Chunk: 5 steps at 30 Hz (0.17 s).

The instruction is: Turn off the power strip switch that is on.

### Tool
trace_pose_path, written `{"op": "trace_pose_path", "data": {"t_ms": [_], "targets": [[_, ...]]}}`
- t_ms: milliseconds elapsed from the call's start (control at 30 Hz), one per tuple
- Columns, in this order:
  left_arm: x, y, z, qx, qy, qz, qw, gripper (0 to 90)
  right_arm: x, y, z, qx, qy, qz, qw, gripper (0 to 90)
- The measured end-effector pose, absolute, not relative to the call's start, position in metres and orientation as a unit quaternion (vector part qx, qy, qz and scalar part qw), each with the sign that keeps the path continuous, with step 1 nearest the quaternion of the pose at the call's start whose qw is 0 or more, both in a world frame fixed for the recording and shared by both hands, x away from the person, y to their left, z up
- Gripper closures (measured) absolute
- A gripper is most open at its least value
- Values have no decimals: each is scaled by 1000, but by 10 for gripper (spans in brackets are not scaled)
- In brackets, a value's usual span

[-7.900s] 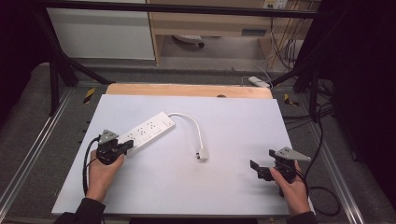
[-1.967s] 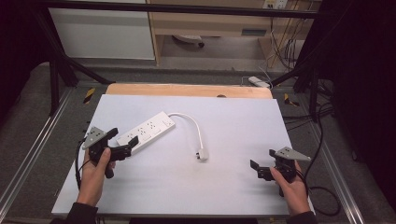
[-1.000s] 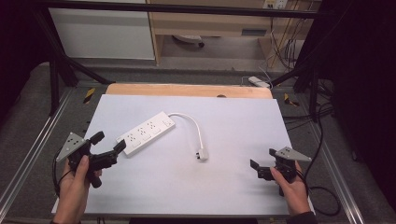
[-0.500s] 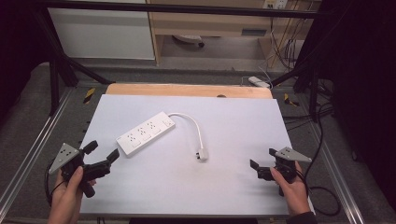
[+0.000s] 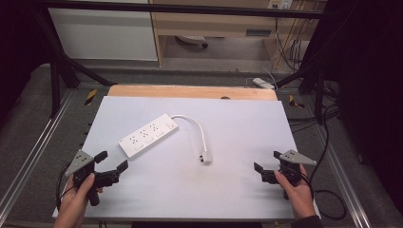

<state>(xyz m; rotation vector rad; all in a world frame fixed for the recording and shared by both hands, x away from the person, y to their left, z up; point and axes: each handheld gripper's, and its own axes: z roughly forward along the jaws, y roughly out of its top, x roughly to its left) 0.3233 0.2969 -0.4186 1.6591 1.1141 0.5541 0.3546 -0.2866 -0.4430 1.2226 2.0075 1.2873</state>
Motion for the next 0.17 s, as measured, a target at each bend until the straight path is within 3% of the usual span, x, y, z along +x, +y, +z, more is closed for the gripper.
{"op": "trace_pose_path", "data": {"t_ms": [167], "targets": [[327, 285, -429, 727, 449, 219, 471, 67, 356, -285, -446, 448, 735, 456, 225, 37]]}}
